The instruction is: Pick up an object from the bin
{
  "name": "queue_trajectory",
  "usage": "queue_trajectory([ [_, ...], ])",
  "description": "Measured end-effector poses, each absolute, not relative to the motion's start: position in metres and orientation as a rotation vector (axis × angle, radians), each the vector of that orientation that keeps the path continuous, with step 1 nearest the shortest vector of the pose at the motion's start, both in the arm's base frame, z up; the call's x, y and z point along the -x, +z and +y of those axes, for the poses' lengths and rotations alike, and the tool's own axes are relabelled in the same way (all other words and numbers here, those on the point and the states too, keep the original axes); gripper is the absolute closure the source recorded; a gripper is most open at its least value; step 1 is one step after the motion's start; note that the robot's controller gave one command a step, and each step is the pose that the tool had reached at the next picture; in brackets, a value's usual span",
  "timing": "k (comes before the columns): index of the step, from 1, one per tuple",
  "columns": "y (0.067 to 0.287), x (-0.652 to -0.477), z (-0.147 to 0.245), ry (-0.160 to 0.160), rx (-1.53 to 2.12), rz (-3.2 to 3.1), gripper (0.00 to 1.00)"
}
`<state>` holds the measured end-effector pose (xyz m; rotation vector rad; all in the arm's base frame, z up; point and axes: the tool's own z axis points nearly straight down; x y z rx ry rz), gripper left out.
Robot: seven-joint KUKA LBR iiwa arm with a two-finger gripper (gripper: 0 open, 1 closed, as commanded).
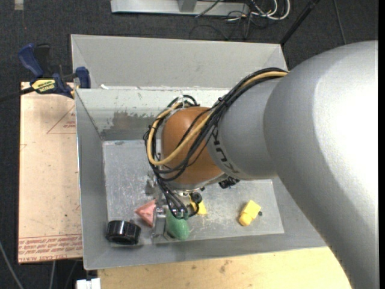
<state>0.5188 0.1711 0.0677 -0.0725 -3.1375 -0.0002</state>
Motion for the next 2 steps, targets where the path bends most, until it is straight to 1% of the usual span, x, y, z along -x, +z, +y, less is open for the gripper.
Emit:
queue_trajectory([
  [1,0.069,-0.506,0.198,0.0,-0.133,-3.138,0.0],
  [2,0.071,-0.495,0.206,-0.006,-0.176,-3.144,0.0],
])
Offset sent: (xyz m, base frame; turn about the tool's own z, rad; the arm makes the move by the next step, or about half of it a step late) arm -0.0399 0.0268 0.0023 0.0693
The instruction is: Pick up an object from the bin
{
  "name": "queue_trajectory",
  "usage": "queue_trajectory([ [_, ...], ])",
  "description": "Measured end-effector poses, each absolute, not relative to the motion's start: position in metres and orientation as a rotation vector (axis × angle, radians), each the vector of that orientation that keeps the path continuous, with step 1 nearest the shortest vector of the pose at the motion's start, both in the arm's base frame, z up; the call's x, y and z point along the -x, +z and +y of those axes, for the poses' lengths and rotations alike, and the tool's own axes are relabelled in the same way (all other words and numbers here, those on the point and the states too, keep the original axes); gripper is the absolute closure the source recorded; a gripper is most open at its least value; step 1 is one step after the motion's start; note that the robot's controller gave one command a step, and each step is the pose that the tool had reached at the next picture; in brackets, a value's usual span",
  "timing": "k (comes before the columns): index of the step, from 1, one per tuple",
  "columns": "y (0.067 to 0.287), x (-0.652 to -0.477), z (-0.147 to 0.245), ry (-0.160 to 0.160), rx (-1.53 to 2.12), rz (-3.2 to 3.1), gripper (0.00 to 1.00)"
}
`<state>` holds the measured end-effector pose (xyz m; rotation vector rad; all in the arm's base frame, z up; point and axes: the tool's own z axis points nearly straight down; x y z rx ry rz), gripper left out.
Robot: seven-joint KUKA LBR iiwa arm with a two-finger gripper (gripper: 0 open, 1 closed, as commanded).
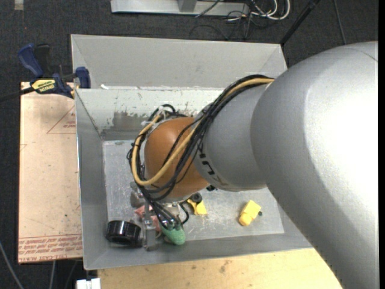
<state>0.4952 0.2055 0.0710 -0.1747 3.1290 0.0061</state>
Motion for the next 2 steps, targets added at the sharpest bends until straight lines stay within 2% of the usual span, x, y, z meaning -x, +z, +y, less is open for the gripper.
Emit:
queue_trajectory([
  [1,0.091,-0.489,0.173,0.001,-0.175,3.139,0.0],
  [2,0.113,-0.482,0.144,0.001,0.212,3.136,0.0],
])
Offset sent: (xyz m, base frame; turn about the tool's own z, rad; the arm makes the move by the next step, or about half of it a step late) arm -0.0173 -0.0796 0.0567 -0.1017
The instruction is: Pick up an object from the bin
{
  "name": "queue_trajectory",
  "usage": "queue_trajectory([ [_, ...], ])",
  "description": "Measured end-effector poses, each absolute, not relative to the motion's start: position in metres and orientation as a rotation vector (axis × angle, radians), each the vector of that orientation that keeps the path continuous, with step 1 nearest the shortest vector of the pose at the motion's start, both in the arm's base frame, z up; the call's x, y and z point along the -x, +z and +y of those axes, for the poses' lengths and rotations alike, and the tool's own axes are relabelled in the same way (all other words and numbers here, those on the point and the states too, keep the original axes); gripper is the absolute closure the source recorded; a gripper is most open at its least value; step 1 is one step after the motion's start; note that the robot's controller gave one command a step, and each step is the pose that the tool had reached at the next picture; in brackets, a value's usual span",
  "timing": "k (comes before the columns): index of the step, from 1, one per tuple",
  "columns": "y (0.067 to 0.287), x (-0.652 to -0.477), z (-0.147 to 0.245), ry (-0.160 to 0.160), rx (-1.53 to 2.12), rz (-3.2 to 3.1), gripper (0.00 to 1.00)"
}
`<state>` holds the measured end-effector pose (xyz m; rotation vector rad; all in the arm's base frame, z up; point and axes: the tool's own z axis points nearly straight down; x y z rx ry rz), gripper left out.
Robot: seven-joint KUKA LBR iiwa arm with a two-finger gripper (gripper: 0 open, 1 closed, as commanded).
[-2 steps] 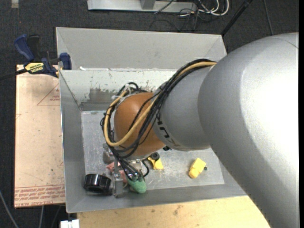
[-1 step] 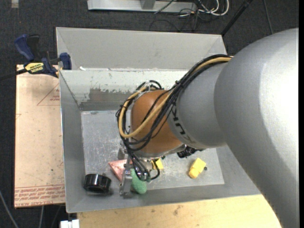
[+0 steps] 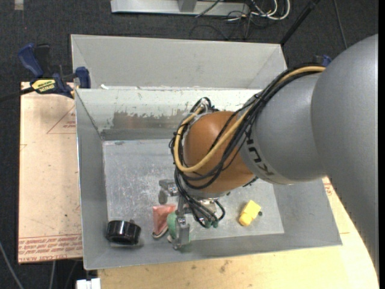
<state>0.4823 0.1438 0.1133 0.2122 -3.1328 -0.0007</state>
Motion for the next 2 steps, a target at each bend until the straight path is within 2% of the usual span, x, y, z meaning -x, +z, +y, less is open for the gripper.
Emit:
queue_trajectory([
  [1,0.09,-0.507,0.129,-0.003,-0.174,-3.14,0.0],
  [2,0.076,-0.539,0.125,-0.003,0.22,-3.135,1.0],
])
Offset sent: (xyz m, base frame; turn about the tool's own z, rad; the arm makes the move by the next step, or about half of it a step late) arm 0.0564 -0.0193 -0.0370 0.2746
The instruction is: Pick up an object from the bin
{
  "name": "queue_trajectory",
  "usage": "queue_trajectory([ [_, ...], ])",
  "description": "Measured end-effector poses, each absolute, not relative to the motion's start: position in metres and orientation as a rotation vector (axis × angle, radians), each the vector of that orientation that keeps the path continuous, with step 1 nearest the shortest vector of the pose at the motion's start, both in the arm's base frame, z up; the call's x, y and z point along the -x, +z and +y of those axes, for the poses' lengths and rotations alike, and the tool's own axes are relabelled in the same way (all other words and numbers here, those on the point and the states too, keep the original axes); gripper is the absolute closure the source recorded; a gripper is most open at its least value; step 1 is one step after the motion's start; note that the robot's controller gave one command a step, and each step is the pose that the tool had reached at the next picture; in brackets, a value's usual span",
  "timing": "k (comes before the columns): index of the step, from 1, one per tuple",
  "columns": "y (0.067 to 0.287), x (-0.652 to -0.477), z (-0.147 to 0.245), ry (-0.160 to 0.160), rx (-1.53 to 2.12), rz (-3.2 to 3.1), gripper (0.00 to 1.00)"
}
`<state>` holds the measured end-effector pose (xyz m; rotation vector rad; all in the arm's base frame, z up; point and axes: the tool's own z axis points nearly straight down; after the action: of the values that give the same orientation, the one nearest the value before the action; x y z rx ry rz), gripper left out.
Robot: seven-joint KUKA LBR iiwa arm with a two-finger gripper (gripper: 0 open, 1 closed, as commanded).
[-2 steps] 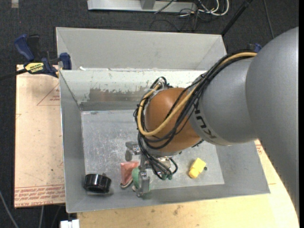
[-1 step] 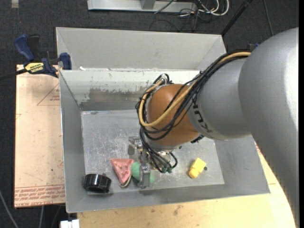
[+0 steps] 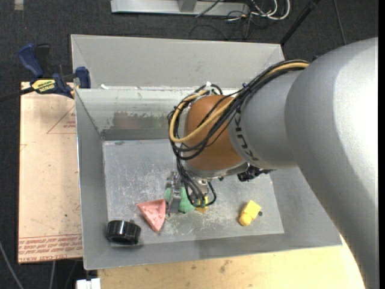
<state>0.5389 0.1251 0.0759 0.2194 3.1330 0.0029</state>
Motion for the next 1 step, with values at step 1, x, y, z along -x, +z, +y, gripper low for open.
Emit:
queue_trajectory([
  [1,0.0759,-0.5389,0.1251,0.003,-0.22,3.133,1.0],
])
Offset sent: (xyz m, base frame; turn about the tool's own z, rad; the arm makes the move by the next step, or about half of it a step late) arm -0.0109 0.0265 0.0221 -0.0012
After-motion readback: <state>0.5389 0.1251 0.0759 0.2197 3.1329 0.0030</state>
